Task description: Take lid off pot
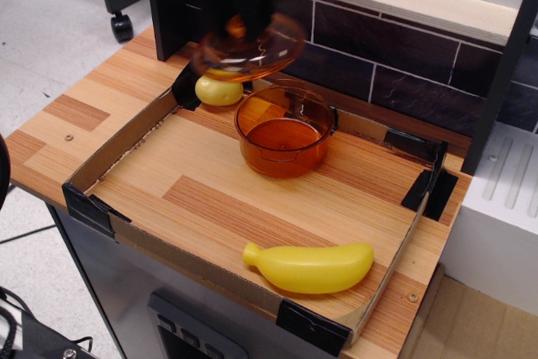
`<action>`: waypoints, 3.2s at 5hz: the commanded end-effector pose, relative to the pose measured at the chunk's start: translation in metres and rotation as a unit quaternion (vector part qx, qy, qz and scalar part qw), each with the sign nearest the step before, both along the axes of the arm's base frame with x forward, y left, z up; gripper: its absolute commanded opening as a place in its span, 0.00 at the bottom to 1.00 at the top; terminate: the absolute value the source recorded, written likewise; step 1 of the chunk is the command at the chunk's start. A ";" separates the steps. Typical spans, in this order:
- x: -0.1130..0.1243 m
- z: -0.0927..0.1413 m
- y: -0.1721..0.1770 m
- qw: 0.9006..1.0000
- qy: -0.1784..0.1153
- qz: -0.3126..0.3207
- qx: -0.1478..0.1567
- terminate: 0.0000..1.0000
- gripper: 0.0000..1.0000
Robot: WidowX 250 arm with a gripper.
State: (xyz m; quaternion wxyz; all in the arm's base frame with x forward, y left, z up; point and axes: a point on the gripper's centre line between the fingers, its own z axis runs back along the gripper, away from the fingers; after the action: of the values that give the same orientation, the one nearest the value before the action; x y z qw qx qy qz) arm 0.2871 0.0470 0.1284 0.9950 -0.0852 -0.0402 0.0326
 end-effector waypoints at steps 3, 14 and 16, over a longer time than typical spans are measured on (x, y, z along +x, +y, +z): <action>-0.046 -0.062 0.039 0.994 -0.017 -0.070 0.077 0.00 0.00; -0.028 -0.081 0.043 0.991 0.004 -0.076 0.113 0.00 1.00; -0.028 -0.081 0.043 0.991 0.004 -0.076 0.113 0.00 1.00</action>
State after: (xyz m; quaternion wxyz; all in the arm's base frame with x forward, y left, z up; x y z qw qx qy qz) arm 0.2492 0.0835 0.0347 0.9987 0.0180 -0.0131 -0.0450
